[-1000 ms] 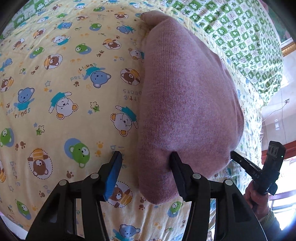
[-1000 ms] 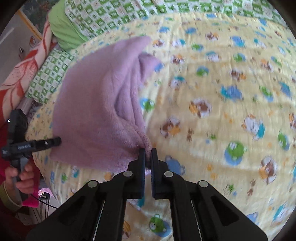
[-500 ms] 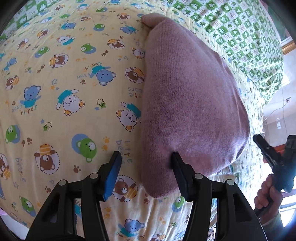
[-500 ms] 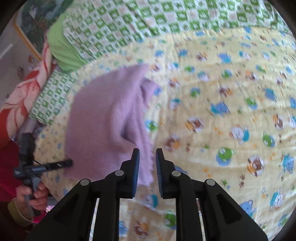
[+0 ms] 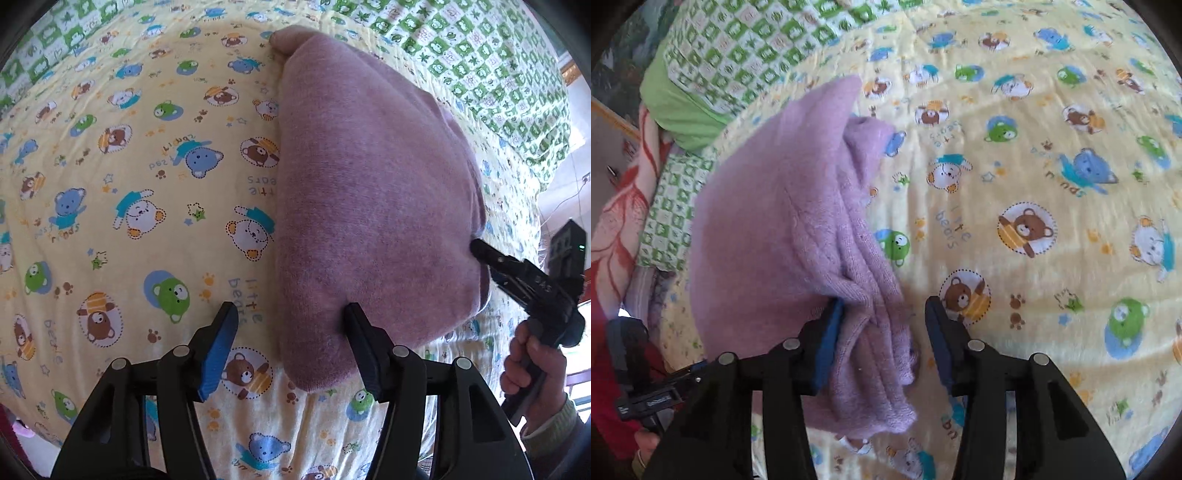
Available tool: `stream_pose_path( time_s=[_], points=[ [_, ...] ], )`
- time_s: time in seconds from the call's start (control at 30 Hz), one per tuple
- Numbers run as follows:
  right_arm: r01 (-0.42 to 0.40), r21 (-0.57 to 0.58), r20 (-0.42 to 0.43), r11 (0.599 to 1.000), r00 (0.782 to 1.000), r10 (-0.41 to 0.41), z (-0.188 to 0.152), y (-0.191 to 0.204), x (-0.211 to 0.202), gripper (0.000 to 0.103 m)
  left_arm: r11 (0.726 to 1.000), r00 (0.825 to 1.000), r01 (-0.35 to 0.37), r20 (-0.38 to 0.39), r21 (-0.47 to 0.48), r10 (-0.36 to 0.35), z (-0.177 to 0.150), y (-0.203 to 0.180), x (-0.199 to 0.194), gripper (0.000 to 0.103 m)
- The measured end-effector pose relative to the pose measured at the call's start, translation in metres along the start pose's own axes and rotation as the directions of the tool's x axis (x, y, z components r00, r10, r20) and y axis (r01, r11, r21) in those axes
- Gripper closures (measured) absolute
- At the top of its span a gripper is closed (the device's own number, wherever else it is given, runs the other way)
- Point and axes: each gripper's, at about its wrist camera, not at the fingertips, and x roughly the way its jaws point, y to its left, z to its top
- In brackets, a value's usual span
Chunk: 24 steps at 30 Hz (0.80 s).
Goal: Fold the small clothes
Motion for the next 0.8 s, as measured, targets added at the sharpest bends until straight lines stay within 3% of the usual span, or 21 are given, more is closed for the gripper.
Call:
stream_pose_path(
  time_s=[0.23,0.63,0.8],
  points=[
    [0.001,-0.117,0.117,0.993,0.993,0.013,-0.013,0.033,-0.055,0.056,0.999,0.996,-0.039,0.086,0.014,0.037,-0.014,-0.005,-0.026,0.034],
    [-0.03,-0.165,0.131,0.986,0.99,0.052,-0.062,0.051,-0.086,0.054,0.99,0.973,-0.122,0.206,0.064,0.106,-0.052,-0.012,-0.055,0.031],
    [-0.004,-0.214,0.132,0.977,0.991,0.033,-0.089,0.06,-0.086,0.039,0.983,0.963,-0.156,0.236,0.093,0.131,-0.074,-0.017,-0.058,0.027]
  ],
)
